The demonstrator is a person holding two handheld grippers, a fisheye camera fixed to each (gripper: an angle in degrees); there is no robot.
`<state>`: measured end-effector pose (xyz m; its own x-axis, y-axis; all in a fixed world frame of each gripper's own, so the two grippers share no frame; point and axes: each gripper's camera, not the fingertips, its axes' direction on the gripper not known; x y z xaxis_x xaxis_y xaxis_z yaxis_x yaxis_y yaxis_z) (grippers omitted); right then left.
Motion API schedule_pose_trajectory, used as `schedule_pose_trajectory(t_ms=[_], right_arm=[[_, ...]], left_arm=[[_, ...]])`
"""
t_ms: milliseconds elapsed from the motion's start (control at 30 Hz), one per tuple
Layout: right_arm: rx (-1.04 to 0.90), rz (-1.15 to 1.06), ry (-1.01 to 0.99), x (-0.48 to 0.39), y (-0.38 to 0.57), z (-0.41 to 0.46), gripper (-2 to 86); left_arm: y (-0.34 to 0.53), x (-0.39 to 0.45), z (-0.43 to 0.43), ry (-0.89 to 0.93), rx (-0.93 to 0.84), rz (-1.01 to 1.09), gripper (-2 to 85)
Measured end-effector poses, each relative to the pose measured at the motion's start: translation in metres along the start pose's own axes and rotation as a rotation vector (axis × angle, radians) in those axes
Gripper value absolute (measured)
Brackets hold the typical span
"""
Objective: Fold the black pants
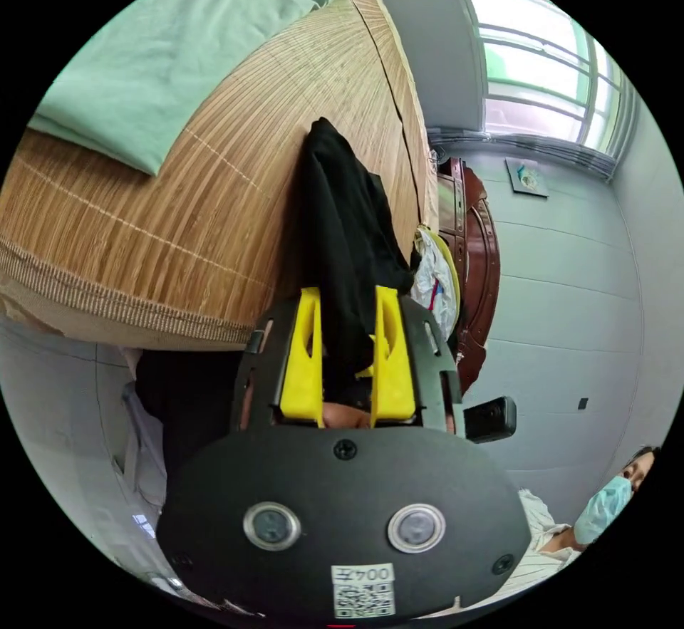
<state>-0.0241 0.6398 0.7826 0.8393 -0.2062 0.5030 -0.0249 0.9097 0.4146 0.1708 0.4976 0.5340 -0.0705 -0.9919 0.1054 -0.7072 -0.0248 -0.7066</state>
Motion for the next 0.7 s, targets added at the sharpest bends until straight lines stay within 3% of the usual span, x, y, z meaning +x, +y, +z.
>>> schedule_pose_trajectory(t_ms=[133, 233, 367, 500, 700], right_arm=[[0.072, 0.125, -0.022, 0.043, 0.006, -0.025, 0.9], [0.112, 0.413, 0.010, 0.127, 0.012, -0.037, -0.3], [-0.021, 0.756, 0.119, 0.246, 0.008, -0.013, -0.6], [-0.145, 0.839, 0.065, 0.297, 0.005, 0.019, -0.6], [-0.079, 0.838, -0.006, 0.271, 0.023, -0.023, -0.7]], left_arm=[[-0.002, 0.004, 0.008, -0.003, -0.002, 0.071, 5.1], [0.005, 0.013, 0.013, -0.034, 0.006, 0.149, 4.5], [0.017, 0.022, 0.022, -0.035, 0.019, 0.214, 4.2], [0.026, 0.034, 0.035, -0.071, 0.012, 0.270, 4.1], [0.043, 0.053, 0.059, -0.117, 0.011, 0.363, 4.1]])
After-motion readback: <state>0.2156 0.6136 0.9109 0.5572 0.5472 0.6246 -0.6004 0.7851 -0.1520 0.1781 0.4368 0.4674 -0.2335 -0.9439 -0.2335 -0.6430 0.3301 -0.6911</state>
